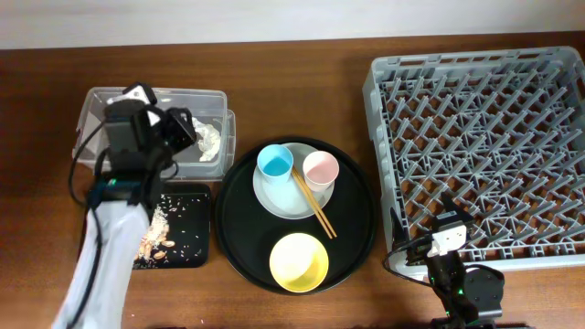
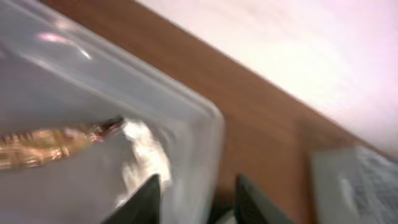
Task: Sort waste into correct bins and load items into the dishwasher rack
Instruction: 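Grasp the gold wrapper with the left gripper and drop it in the clear bin, then grasp the blue cup with the left gripper and lift it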
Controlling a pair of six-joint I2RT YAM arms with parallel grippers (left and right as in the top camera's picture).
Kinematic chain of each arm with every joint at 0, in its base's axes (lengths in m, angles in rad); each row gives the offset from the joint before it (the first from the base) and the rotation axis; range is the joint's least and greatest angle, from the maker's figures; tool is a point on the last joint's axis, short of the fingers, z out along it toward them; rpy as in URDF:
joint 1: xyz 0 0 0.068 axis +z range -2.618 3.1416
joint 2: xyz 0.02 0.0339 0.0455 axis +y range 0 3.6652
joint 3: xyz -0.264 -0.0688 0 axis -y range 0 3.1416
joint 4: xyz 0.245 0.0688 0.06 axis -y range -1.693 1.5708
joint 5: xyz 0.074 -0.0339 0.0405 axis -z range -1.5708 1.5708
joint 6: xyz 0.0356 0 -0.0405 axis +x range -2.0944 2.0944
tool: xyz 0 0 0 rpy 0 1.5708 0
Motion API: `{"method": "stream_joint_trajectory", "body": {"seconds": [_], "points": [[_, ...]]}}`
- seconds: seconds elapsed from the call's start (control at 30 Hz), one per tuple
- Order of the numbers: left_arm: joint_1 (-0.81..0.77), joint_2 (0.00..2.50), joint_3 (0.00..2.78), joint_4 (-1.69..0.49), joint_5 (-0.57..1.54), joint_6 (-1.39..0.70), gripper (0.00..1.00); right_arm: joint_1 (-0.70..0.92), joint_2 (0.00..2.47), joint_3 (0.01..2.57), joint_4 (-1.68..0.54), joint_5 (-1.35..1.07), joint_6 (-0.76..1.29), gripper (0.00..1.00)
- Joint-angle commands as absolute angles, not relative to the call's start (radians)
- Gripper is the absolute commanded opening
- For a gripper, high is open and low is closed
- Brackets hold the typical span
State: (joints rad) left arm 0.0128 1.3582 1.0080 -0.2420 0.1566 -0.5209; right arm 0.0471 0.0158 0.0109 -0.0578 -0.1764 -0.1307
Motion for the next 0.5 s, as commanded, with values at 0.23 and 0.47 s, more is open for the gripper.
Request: {"method": "stream_joint_trajectory", "body": {"seconds": [0.23,0.47], "points": [[-0.339,1.354,1.019,-0.526,0.084,-0.469,0.35,0.041,0.009,0.006,-0.064,-0.171,-0.122,0.99],[-0.386,1.551,1.019,-0.461,0.053,-0.469,0.35,0.041,0.009,0.006,-0.064,-0.171,-0.122,0.99]]}}
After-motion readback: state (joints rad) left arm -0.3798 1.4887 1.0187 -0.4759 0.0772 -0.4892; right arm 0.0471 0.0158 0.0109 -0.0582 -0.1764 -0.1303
